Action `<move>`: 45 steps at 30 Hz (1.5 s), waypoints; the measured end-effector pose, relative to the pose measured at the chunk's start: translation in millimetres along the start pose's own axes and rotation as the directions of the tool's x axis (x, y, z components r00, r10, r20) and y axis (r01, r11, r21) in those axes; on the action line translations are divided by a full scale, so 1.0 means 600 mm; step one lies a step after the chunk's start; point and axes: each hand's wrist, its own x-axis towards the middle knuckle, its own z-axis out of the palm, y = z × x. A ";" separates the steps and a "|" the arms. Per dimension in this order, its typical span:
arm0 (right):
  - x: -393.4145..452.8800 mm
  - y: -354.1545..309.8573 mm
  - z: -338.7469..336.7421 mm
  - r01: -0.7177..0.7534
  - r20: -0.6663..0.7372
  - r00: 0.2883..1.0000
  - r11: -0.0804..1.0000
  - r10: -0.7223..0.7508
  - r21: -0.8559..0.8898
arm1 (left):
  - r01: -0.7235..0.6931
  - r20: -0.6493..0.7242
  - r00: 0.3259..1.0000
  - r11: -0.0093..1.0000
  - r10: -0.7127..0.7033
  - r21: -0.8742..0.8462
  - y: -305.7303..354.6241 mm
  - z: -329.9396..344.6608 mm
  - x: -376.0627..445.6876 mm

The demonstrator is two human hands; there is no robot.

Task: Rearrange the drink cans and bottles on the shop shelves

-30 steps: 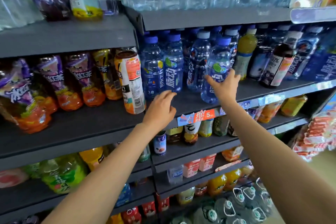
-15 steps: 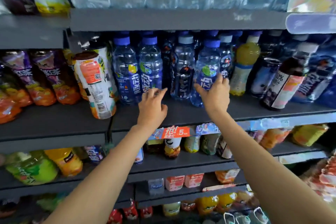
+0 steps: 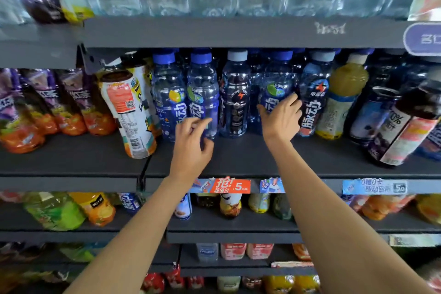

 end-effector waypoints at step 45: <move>-0.292 0.094 -0.010 0.586 -0.040 0.722 0.579 -0.691 0.567 | 0.120 -0.122 0.987 0.983 -0.104 0.137 -0.091 -0.090 -0.231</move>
